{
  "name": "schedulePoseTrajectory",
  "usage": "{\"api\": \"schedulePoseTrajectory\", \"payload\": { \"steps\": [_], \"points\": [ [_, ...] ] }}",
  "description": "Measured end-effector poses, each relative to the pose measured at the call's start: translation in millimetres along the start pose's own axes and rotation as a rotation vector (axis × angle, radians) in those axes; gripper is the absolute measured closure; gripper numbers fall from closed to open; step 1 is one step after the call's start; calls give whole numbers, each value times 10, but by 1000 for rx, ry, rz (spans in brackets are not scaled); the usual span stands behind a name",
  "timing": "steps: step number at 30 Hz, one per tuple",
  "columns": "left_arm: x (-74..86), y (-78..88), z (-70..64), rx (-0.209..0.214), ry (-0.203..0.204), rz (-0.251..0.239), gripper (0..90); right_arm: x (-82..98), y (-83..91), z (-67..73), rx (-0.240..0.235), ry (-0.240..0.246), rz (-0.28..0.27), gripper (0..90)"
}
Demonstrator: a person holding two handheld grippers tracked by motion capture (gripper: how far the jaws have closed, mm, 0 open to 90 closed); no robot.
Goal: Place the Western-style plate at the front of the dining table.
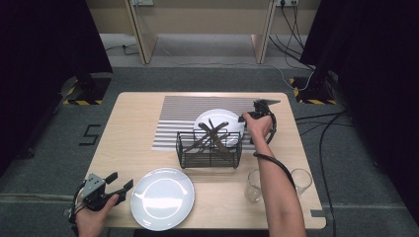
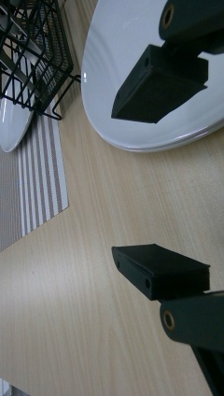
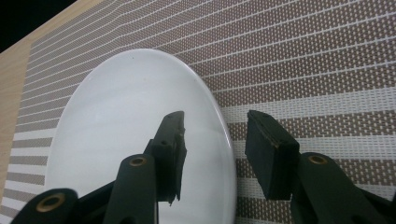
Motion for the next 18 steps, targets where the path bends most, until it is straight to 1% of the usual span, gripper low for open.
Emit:
{"api": "schedulePoseTrajectory", "payload": {
  "steps": [1, 2, 3, 5, 13, 14, 15, 16, 18],
  "points": [
    [-5, 2, -1, 0, -1, 0, 277, 1, 22, 10, -1, -9, 2, 569],
    [-13, 3, 1, 0, -1, -3, 276, -2, 38, 8, -5, 0, -5, 568],
    [-18, 6, 2, -2, 0, -4, 272, -6, 67, 21, -14, -6, -12, 566],
    [-40, 18, 0, -3, -3, -10, 269, -11, 99, 25, -17, 1, -24, 566],
    [-174, 61, -79, 10, -11, -47, 256, -17, 275, 57, -51, 4, -55, 559],
    [-174, 61, -79, 10, -11, -47, 251, -11, 298, 52, -49, 11, -54, 559],
    [-213, 74, -95, 14, -11, -56, 248, -7, 320, 48, -48, 12, -56, 556],
    [-230, 81, -104, 16, -13, -61, 246, -1, 334, 47, -50, 8, -55, 556],
    [-259, 97, -130, 23, -14, -63, 238, 11, 376, 44, -46, 14, -70, 555]
  ]
}}
Point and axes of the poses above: each handheld gripper's, and its own axes: y roughly backward along the jaws, x roughly out of its underside, z roughly to its left, the point moved 10 cm from there along -y, roughly forward along the jaws, and after that the axes turned 1 degree about y, right-handed, at the moved point
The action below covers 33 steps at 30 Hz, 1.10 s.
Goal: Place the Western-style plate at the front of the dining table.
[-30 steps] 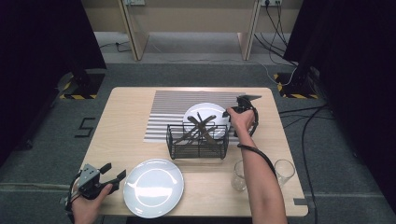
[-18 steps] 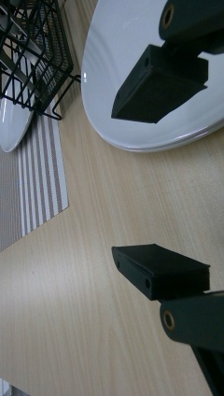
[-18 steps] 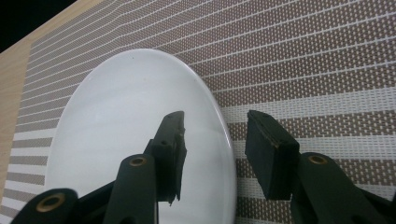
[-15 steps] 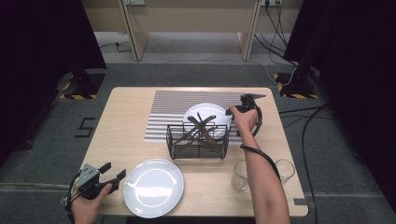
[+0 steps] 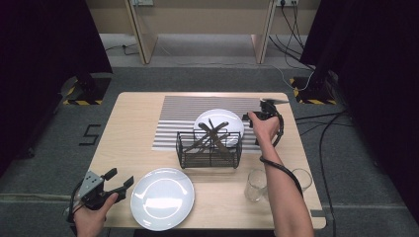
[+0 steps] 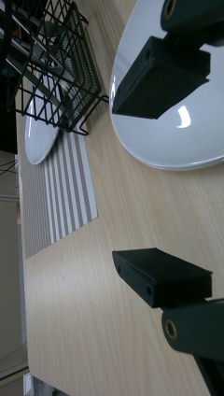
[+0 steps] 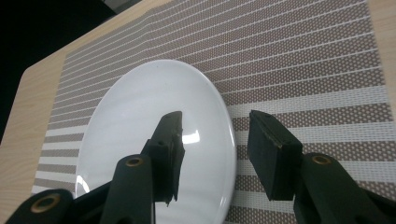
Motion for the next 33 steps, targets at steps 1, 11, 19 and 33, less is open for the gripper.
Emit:
{"api": "schedulePoseTrajectory", "payload": {
  "steps": [1, 11, 19, 33],
  "points": [
    [-8, 1, -9, 3, -1, 1, 232, 9, 21, 16, -11, 6, -2, 553],
    [-186, -25, -156, 51, -13, -4, 185, 61, 160, 42, -33, 13, -23, 545],
    [-299, -77, -241, 83, -15, -12, 186, 94, 228, 88, -48, 25, -31, 538],
    [-546, -186, -476, 156, -63, -20, 183, 92, 484, 150, -51, 69, -61, 543]
  ]
}}
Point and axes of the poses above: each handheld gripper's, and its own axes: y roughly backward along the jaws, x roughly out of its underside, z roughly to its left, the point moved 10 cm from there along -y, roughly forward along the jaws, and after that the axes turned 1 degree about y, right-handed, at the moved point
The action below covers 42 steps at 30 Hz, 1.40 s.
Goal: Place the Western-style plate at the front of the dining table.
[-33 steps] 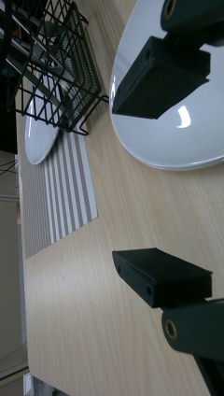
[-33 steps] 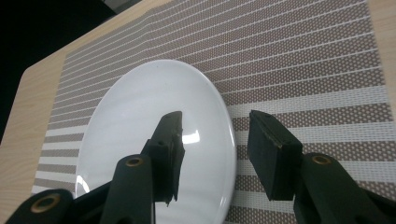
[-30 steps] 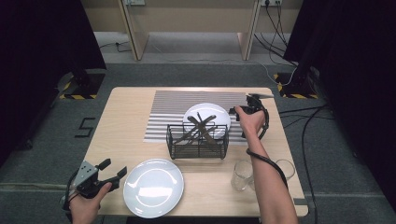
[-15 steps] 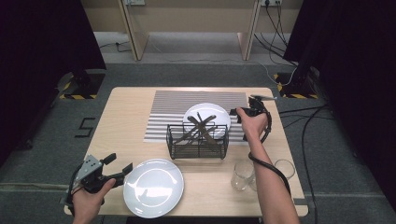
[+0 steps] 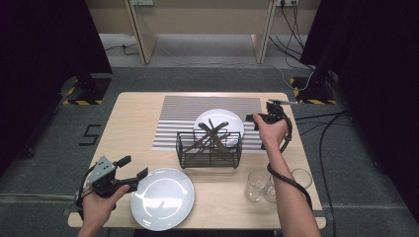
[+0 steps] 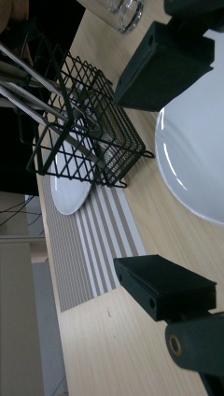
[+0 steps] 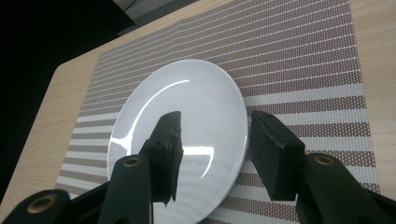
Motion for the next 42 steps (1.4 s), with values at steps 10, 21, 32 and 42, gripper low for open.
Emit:
{"api": "schedulePoseTrajectory", "payload": {
  "steps": [10, 21, 32, 42],
  "points": [
    [-147, -177, -196, 56, -47, -3, 198, 50, 240, 35, 5, 58, -17, 553],
    [-290, -361, -367, 120, -79, -22, 205, 103, 459, 79, 7, 103, -53, 551],
    [-409, -512, -464, 165, -95, -27, 214, 326, 686, 118, -1, 136, -80, 550],
    [-541, -668, -547, 207, -114, -40, 240, 548, 923, 114, -24, 156, -115, 537]
  ]
}}
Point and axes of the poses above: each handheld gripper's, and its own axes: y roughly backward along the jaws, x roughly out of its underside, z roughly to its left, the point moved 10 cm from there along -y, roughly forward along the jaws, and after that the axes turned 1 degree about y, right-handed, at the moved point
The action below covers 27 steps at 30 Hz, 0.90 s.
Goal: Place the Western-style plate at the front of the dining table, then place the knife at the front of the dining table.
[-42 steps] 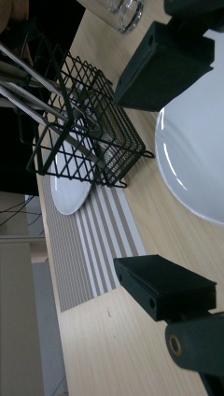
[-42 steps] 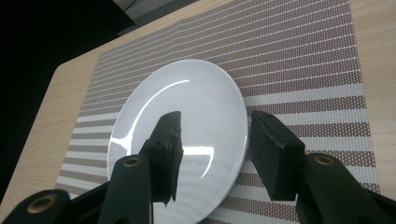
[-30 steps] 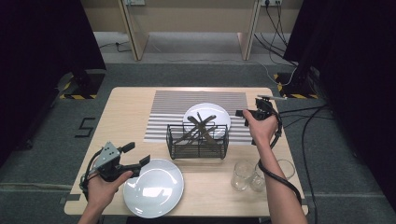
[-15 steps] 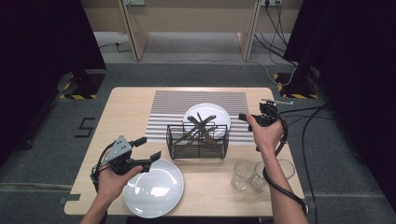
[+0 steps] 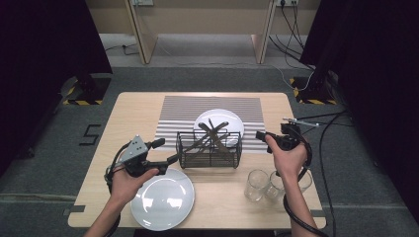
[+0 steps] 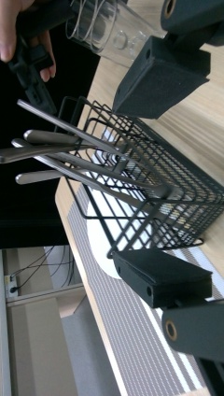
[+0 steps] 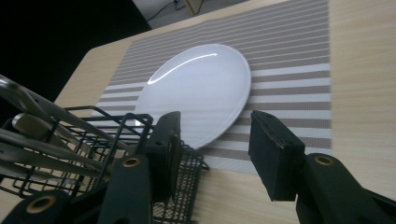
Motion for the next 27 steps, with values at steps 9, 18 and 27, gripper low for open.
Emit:
{"api": "schedulePoseTrajectory", "payload": {
  "steps": [9, 18, 27],
  "points": [
    [-85, -147, -46, 19, -20, 13, 239, 74, 230, -55, -26, -20, -54, 538],
    [-149, -230, -130, 45, -44, 17, 239, 117, 266, -89, -21, -26, -55, 541],
    [-176, -366, -261, 82, -75, 37, 262, 125, 271, -65, -23, -17, -56, 544]
  ]
}}
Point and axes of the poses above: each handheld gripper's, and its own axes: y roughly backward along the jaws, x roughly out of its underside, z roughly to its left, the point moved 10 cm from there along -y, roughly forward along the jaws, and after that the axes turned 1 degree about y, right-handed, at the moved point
